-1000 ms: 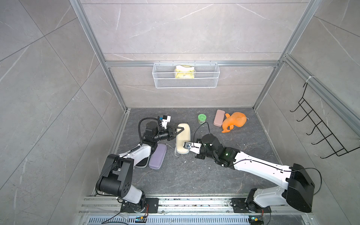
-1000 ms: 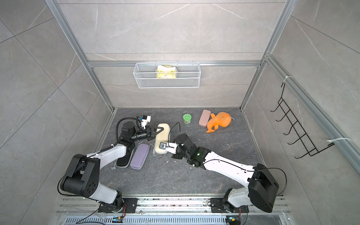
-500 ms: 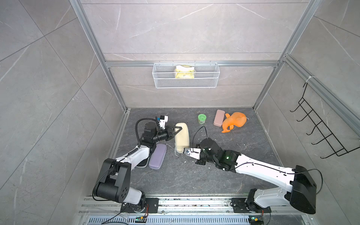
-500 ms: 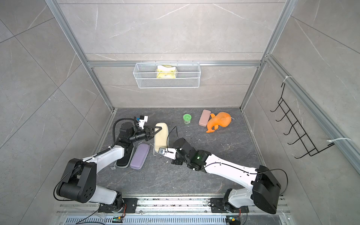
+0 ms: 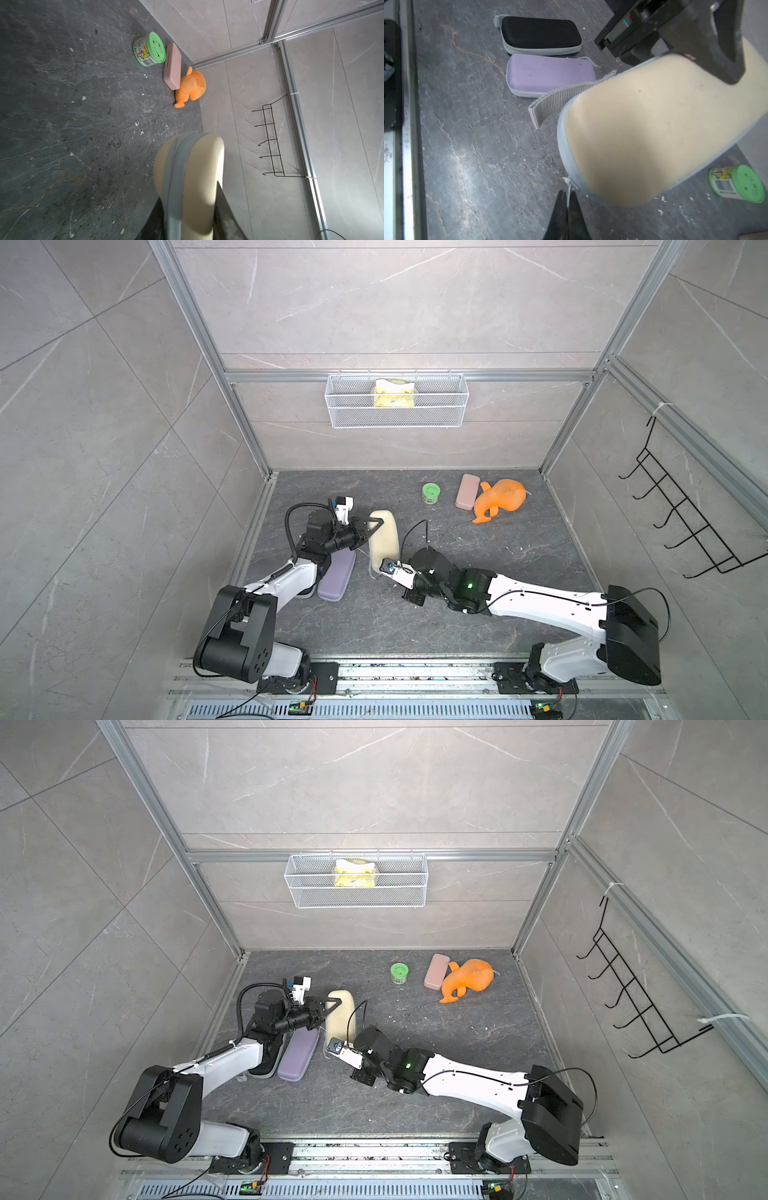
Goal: Put umbrellas into zippered umbrella sleeves
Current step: Zip the zipper on the umbrella sleeve.
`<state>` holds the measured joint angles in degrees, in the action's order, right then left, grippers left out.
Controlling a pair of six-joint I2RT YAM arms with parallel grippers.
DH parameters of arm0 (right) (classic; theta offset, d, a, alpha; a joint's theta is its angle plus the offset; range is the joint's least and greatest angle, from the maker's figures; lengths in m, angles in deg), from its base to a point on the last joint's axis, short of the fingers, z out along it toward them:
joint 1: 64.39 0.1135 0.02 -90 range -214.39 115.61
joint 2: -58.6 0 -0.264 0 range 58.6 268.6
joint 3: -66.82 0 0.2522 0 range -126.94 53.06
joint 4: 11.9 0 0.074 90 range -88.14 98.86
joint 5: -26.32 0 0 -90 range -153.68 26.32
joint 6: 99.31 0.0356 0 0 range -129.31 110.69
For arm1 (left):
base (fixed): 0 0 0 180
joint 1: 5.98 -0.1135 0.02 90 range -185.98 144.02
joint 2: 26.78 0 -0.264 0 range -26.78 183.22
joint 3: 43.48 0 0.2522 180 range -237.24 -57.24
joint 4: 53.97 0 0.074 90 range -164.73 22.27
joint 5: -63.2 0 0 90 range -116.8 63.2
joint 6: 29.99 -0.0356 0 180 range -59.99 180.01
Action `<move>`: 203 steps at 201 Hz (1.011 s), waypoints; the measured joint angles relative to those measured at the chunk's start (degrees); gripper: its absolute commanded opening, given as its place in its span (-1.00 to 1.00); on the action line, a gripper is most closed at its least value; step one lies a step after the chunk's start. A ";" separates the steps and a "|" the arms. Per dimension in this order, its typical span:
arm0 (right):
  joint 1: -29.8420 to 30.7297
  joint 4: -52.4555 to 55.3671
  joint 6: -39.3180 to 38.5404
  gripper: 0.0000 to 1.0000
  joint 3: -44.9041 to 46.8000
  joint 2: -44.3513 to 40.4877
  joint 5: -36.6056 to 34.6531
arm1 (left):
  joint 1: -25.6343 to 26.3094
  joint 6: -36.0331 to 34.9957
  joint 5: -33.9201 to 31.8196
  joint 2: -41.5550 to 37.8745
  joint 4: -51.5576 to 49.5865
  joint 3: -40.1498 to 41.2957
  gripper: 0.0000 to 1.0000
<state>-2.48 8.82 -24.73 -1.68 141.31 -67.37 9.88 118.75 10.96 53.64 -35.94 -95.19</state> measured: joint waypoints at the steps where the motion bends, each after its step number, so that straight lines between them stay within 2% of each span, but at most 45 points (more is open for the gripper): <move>1: 0.09 -0.15 0.44 -1.00 0.00 0.09 0.02 | 0.00 0.00 -0.17 -0.09 0.02 0.11 -1.00; 50: 2.27 -5.99 11.08 -1.00 0.00 3.98 -1.42 | 1.27 1.05 -6.73 -1.51 1.44 2.73 -1.00; 126: 5.60 -14.60 26.32 -1.00 0.00 9.20 -10.82 | 8.11 1.36 -24.50 -2.78 2.82 4.87 -1.00; 160: 6.99 -17.64 30.29 -1.00 0.00 11.47 -16.09 | 11.56 1.25 -31.43 -2.80 3.02 4.87 -1.00; 203: 7.67 -17.92 30.91 -1.00 -1.44 13.62 -21.40 | 15.21 1.07 -37.99 -2.08 3.96 4.87 -1.00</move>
<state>5.19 -9.10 6.18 -3.12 154.93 -88.76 25.09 119.82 -27.03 51.56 -31.98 -90.32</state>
